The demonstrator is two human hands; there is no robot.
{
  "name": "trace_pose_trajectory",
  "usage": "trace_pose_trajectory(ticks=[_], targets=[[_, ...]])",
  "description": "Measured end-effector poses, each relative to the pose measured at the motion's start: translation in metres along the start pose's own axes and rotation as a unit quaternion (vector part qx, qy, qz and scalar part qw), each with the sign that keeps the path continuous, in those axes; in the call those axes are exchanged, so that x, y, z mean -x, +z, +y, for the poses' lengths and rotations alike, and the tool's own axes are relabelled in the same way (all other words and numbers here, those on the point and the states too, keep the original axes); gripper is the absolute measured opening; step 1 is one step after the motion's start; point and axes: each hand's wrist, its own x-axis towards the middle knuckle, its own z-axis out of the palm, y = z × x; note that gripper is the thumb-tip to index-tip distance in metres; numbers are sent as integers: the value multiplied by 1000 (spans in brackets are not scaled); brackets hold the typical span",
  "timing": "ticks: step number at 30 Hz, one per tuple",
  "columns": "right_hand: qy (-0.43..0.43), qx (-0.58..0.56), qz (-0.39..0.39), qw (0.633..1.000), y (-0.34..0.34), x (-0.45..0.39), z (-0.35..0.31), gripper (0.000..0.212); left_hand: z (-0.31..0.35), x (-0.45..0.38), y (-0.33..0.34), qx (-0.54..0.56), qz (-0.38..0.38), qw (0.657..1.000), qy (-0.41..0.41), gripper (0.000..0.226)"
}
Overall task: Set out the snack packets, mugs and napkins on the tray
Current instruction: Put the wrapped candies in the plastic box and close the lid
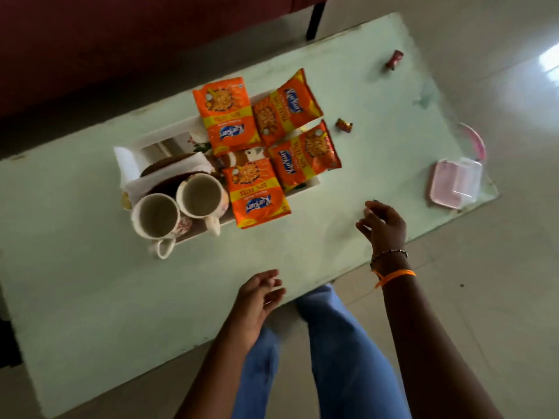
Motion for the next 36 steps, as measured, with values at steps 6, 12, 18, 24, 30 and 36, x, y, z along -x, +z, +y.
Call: trace_pose_trajectory(ticks=[6, 12, 18, 24, 30, 36], targets=[[-143, 192, 158, 958, -58, -52, -24, 19, 4, -22, 102, -69, -40, 997, 8, 23], [-78, 349, 202, 912, -100, -134, -45, 63, 18, -51, 189, -110, -63, 991, 45, 23], [-61, 447, 65, 890, -114, -184, -50, 88, 13, -69, 253, -151, -68, 985, 47, 21], [10, 59, -39, 997, -112, -165, -68, 61, 15, -73, 292, -131, -98, 987, -5, 35], [65, -28, -193, 979, -113, -116, -55, 34, 37, -78, 297, -60, -95, 989, 94, 59], [6, 24, -275, 961, -112, -104, -59, 26, 34, -78, 274, -182, -91, 971, 126, 56]])
